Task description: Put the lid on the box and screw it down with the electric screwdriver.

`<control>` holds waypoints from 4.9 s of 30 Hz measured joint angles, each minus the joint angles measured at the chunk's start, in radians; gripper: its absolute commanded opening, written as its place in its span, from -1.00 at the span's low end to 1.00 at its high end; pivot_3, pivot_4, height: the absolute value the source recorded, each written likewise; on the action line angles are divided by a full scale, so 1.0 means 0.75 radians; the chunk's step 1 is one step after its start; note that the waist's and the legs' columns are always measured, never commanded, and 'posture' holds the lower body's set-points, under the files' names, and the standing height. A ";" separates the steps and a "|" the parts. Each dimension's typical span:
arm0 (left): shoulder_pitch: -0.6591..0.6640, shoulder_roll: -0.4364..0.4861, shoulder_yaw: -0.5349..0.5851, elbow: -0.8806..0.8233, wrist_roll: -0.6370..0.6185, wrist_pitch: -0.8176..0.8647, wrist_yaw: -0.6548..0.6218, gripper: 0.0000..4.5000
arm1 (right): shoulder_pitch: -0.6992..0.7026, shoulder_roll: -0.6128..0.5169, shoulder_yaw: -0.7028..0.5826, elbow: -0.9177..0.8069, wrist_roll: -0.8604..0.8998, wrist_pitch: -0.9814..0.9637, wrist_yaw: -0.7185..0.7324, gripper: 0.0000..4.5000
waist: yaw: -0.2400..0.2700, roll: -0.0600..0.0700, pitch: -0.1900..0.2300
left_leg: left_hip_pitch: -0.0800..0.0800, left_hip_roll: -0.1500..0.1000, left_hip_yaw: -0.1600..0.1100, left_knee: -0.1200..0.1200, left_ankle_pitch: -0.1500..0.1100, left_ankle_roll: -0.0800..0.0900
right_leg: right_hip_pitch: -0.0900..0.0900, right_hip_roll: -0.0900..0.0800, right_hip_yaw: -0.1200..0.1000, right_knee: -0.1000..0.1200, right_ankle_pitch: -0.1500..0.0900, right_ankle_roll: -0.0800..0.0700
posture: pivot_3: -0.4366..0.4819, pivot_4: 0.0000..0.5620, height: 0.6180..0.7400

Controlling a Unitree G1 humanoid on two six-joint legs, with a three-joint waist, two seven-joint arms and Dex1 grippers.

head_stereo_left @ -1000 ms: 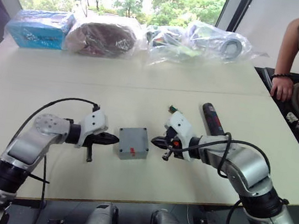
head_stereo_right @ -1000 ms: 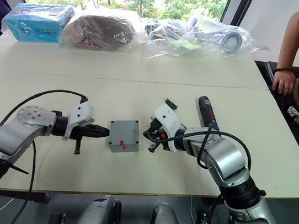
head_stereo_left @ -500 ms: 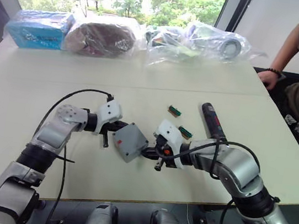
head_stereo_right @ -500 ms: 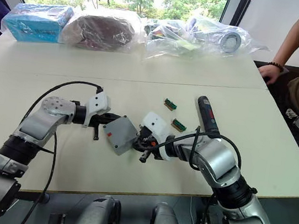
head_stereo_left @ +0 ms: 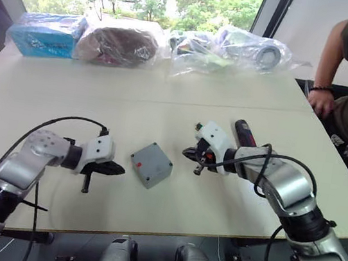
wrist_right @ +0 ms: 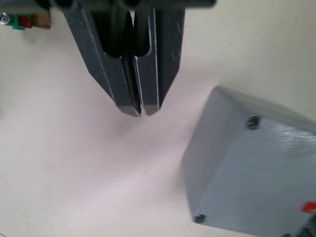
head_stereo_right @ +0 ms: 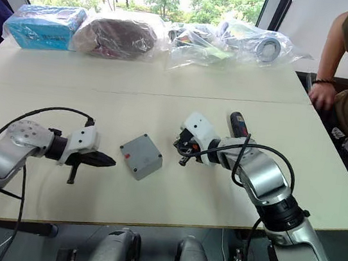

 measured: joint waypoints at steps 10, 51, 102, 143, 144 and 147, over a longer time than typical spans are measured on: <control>-0.099 -0.139 -0.025 0.034 0.029 0.035 0.099 -1.00 | -0.005 0.105 0.057 0.048 -0.029 0.018 0.021 -0.98 | 0.000 0.000 0.000 | 0.000 0.000 0.000 0.000 0.000 0.000 | 0.000 0.000 0.000 0.000 0.000 0.000 | -0.05 -0.47 1.00; -0.348 -0.131 0.149 -0.271 -0.292 0.388 0.134 -1.00 | 0.256 0.134 -0.393 0.063 -0.063 -0.037 -0.259 0.69 | -0.003 -0.001 0.000 | 0.003 0.000 0.000 0.000 0.000 0.000 | 0.003 0.002 0.001 0.000 0.000 0.000 | -0.05 -0.47 1.00; -0.330 -0.114 0.139 -0.307 -0.346 0.393 0.190 -1.00 | 0.237 0.170 -0.417 0.122 -0.048 -0.041 -0.255 -0.08 | -0.003 -0.001 0.000 | 0.003 0.000 0.000 0.000 0.000 0.000 | 0.003 0.002 0.001 0.000 0.000 0.000 | -0.05 -0.47 1.00; -0.219 -0.026 0.141 -0.299 -0.309 0.346 0.177 -1.00 | 0.103 0.043 -0.424 -0.013 -0.010 0.055 -0.186 -0.98 | -0.003 0.000 0.000 | 0.003 0.000 -0.001 0.000 0.000 0.000 | 0.003 0.002 0.001 0.000 0.000 0.000 | -0.05 -0.47 1.00; -0.216 -0.021 0.142 -0.294 -0.304 0.336 0.176 -1.00 | 0.079 0.037 -0.422 -0.032 0.004 0.075 -0.172 -0.98 | -0.003 0.000 0.000 | 0.003 0.000 -0.001 0.000 0.000 0.000 | 0.003 0.002 0.001 0.000 0.000 0.000 | -0.05 -0.47 1.00; -0.206 -0.004 0.155 -0.288 -0.297 0.327 0.175 -1.00 | -0.009 0.037 -0.418 -0.076 0.066 0.153 -0.138 -0.98 | -0.004 0.000 0.000 | 0.003 0.000 -0.001 0.000 0.000 0.000 | 0.003 0.002 0.001 0.000 0.000 0.000 | -0.05 -0.47 1.00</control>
